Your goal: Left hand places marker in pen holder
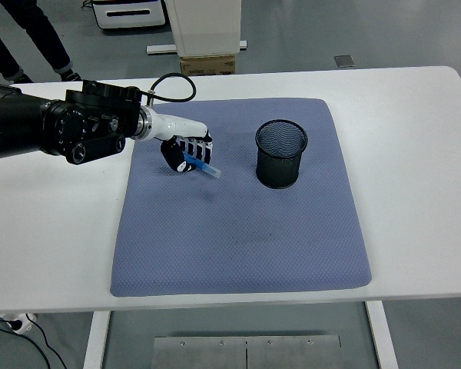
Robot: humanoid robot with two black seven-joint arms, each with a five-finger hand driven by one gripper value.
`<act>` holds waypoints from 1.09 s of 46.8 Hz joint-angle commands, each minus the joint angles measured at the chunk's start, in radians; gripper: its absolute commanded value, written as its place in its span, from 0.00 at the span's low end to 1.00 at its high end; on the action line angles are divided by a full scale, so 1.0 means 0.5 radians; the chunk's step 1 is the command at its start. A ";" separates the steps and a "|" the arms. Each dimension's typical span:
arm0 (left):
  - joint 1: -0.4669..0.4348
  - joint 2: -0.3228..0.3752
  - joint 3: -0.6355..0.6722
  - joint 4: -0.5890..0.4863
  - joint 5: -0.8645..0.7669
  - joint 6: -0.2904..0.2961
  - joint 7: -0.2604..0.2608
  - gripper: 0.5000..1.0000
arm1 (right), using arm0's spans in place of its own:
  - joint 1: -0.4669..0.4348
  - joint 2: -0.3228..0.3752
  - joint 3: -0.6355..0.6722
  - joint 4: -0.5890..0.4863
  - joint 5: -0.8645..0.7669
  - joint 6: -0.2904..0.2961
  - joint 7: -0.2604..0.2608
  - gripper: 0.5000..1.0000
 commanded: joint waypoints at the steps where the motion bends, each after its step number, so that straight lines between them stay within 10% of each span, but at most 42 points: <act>1: -0.032 0.003 -0.008 -0.001 -0.002 -0.003 0.000 0.00 | 0.000 0.000 0.000 0.000 0.000 0.003 0.000 1.00; 51: -0.266 -0.132 -0.501 -0.001 -0.431 -0.156 0.028 0.00 | 0.000 0.000 0.000 0.000 0.000 0.000 0.000 1.00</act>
